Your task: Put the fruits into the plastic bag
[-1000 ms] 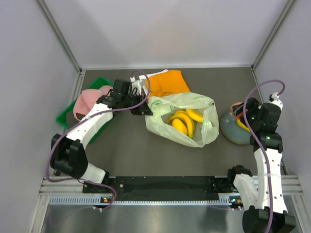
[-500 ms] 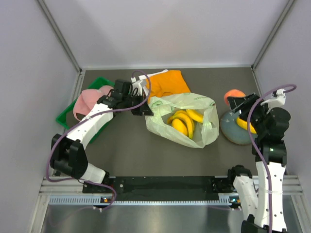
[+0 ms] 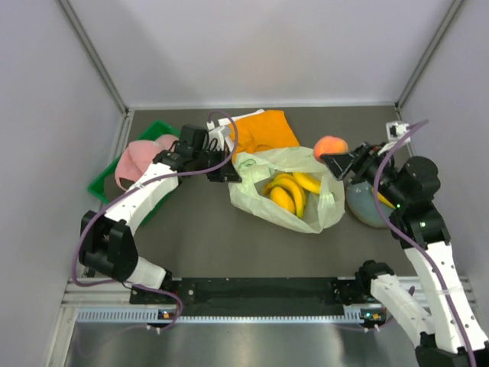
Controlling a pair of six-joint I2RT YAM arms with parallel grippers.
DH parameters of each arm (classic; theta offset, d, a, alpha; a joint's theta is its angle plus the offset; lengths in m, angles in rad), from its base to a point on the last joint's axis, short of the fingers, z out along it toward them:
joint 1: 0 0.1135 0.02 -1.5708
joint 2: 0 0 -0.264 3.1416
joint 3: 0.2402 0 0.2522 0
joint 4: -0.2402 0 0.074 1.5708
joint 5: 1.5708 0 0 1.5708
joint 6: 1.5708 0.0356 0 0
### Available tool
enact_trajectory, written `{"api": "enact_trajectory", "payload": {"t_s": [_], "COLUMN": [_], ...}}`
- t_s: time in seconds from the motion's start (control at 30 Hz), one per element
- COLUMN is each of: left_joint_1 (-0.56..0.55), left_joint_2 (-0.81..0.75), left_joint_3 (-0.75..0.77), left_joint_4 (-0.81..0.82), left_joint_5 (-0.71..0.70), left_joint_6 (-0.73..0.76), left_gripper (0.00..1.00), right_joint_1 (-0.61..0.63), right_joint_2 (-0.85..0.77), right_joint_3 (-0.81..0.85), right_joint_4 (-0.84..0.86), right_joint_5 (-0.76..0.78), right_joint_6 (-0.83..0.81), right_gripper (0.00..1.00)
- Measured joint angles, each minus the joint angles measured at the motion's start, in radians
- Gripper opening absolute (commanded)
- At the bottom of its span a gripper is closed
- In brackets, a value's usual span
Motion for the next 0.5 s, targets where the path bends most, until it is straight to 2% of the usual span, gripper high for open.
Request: {"api": "enact_trajectory", "payload": {"t_s": [0.13, 0.33, 0.5], "left_joint_1": [0.000, -0.001, -0.001], "left_joint_2": [0.000, 0.000, 0.000], "left_joint_3": [0.000, 0.000, 0.000], "left_joint_4": [0.000, 0.000, 0.000], "left_joint_5": [-0.001, -0.003, -0.006], "left_joint_6": [0.000, 0.000, 0.000], "left_gripper": [0.00, 0.00, 0.00], "right_joint_1": [0.130, 0.382, 0.451], "right_joint_2": [0.107, 0.283, 0.423], "right_joint_3": [0.081, 0.205, 0.312], "right_joint_4": [-0.024, -0.136, -0.252], "right_joint_5": [0.024, 0.143, 0.250], "right_joint_6": [-0.060, -0.172, -0.227], "right_gripper": [0.00, 0.00, 0.00]}}
